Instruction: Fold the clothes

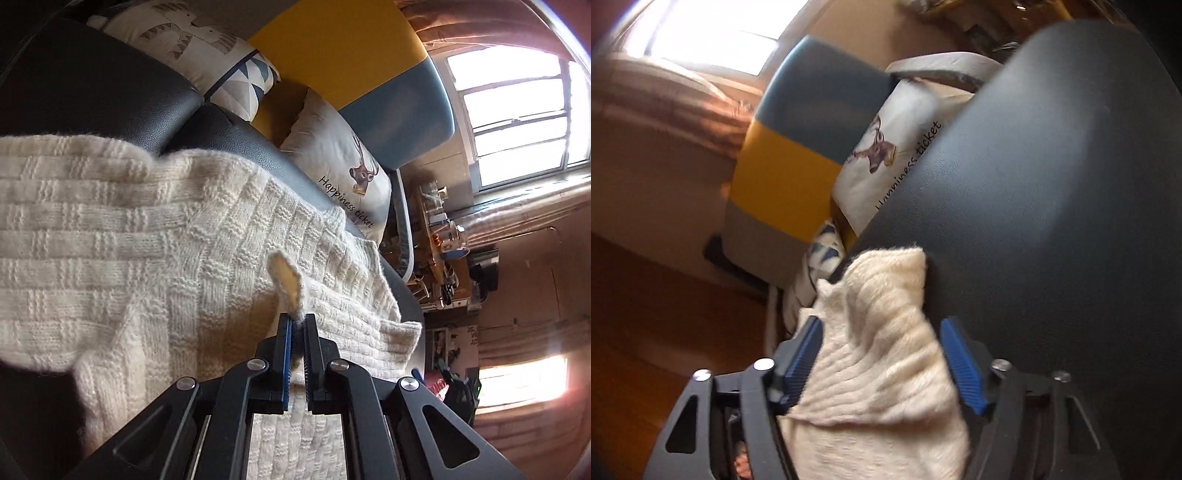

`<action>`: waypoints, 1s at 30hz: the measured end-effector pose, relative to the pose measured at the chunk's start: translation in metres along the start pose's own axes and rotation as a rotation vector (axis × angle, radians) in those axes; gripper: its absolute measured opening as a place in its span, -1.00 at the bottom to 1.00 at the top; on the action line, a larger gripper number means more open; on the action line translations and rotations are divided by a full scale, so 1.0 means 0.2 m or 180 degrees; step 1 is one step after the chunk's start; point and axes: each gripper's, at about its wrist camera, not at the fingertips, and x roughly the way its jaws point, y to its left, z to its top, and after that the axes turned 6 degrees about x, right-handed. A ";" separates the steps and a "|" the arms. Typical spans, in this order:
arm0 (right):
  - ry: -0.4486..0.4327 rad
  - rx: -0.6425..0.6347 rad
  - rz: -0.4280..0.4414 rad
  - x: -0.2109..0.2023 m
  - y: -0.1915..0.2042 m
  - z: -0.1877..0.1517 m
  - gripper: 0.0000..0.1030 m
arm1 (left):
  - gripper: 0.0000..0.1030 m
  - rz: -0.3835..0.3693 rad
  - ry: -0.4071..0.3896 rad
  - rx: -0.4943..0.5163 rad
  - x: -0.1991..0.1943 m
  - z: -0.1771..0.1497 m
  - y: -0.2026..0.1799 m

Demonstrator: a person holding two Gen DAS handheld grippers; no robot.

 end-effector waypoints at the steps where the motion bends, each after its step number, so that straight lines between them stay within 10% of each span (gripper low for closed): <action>1: 0.0080 -0.0045 -0.0025 0.03 -0.01 0.03 -0.03 | -0.89 0.0005 -0.0002 -0.0021 -0.01 0.00 0.01; 9: 0.0222 -0.0644 -0.0394 0.13 0.09 -0.01 -0.22 | -0.89 0.0206 0.0042 -0.0034 -0.01 0.00 0.09; 13: 0.0224 -0.0976 -0.0601 0.15 0.16 -0.06 -0.74 | -0.89 0.0342 -0.0058 0.0219 0.00 -0.01 0.02; 21: 0.0188 -0.1337 -0.1109 0.18 0.20 -0.15 -0.78 | -0.89 0.0371 -0.0369 0.1178 -0.08 -0.01 -0.29; 30: 0.0008 -0.0739 -0.0751 0.11 0.11 -0.09 -0.56 | -0.89 0.0883 -0.0128 0.0735 0.05 -0.02 0.01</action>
